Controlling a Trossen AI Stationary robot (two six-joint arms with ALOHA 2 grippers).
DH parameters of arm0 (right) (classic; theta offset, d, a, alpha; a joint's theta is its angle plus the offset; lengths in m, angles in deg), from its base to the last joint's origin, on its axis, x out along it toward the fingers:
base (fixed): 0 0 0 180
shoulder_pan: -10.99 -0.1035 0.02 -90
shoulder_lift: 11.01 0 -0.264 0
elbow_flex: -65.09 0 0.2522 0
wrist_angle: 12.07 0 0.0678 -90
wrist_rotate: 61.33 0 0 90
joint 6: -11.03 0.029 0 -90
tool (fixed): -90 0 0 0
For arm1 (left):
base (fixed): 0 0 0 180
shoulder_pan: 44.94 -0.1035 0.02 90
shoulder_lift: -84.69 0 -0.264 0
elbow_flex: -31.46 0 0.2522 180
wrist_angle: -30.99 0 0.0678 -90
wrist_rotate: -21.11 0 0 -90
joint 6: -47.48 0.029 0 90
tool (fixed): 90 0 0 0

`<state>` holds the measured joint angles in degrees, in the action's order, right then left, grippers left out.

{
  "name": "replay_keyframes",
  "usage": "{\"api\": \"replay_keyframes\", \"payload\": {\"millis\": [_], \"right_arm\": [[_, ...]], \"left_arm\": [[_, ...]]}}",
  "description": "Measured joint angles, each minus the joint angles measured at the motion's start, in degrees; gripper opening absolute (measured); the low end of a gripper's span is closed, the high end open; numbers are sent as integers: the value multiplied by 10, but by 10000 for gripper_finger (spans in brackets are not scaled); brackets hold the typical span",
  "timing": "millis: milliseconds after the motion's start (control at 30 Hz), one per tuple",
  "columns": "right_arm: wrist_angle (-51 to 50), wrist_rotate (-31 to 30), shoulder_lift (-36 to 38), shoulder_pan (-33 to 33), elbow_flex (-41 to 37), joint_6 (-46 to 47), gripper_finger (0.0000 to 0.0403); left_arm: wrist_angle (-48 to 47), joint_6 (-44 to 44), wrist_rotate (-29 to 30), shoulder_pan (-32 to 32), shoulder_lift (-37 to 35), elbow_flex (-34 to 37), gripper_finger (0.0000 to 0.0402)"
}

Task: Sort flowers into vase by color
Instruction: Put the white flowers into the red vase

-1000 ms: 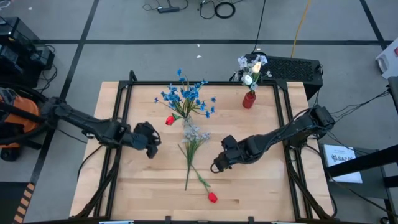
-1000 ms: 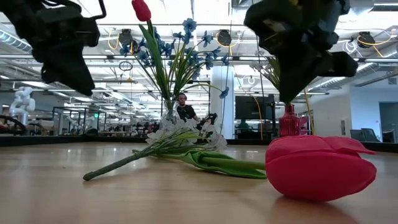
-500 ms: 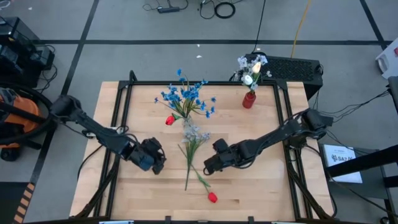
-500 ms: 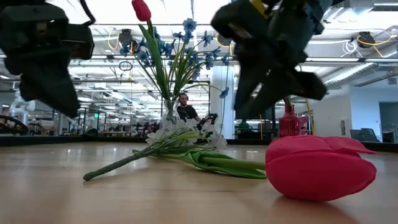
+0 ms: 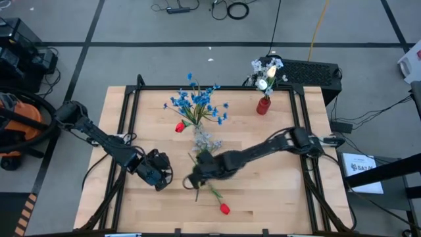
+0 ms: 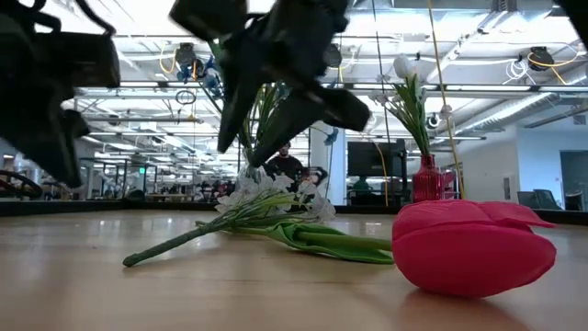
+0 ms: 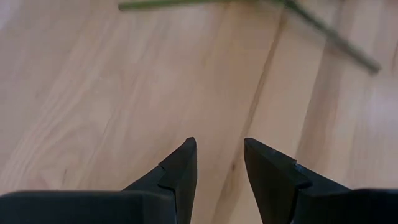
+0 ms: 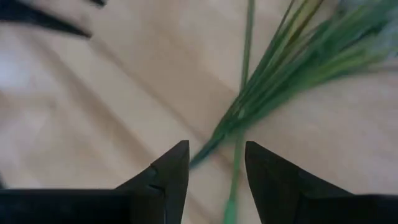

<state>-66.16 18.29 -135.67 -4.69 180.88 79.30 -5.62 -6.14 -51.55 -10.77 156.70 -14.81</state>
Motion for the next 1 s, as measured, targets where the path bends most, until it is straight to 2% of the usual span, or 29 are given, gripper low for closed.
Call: {"api": "replay_keyframes", "payload": {"millis": [133,300,533,700,833,1000], "right_arm": [[-120,-1,-75,25,131,40,148],[-175,6,-150,47,224,97,148],[-192,62,-199,60,242,156,148],[-194,66,-202,60,242,161,143],[-196,50,-189,56,240,153,103],[-214,47,-161,50,239,97,13]], "left_arm": [[-53,5,-35,0,0,0,138],[-115,32,-52,0,0,0,138],[-128,89,-76,0,0,0,138],[-126,132,-79,0,0,0,138],[-126,159,-84,0,0,0,138],[-126,170,-84,0,0,0,138]]}}
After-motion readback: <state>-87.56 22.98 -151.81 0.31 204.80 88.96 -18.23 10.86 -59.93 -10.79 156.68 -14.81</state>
